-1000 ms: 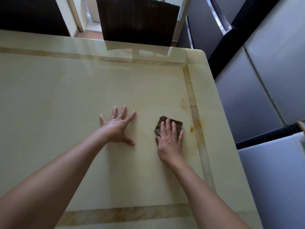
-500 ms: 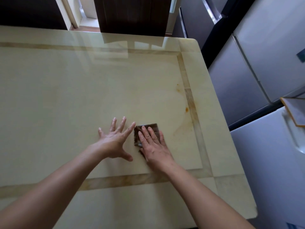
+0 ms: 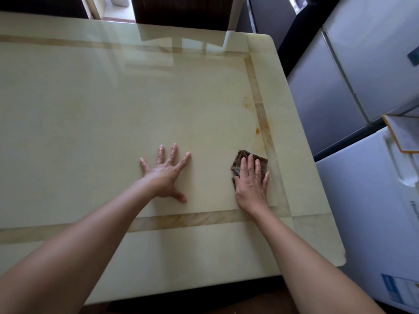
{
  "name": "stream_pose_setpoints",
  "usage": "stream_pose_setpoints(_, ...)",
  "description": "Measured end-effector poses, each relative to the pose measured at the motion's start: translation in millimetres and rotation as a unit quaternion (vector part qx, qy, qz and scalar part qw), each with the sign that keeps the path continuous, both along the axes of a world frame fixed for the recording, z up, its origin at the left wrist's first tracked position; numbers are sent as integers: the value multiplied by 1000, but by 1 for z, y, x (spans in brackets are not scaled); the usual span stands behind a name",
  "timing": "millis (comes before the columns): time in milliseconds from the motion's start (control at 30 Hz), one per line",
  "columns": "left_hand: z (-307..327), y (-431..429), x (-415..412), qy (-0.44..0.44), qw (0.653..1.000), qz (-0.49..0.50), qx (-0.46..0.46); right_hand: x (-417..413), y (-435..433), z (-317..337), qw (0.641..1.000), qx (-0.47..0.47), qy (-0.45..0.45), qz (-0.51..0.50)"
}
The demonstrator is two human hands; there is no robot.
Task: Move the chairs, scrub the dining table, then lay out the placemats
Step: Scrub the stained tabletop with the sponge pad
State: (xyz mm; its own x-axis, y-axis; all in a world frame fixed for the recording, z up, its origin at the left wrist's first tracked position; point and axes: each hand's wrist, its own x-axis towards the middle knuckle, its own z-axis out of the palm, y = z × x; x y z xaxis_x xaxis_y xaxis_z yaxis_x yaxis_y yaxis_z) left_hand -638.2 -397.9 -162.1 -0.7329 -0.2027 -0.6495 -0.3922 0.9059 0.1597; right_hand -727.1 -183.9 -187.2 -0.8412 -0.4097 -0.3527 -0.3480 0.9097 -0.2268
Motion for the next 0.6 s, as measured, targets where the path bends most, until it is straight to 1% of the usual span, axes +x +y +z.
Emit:
stream_pose_setpoints(100,-1,0,0,0,1000,-1,-1,25,-3,0,1000,5,-16,0)
stream_pose_setpoints(333,3,0,2,9,1000,4,-1,90,-13,7,995,17,-46,88)
stream_pose_setpoints(467,10,10,10,31,999,7,-19,112,-4,15,986,29,-62,153)
stream_pose_setpoints(533,14,22,16,46,998,-12,-33,117,7,19,978,35,-71,192)
stream_pose_setpoints(600,16,37,24,47,998,-36,-29,115,22,26,968,58,-55,239)
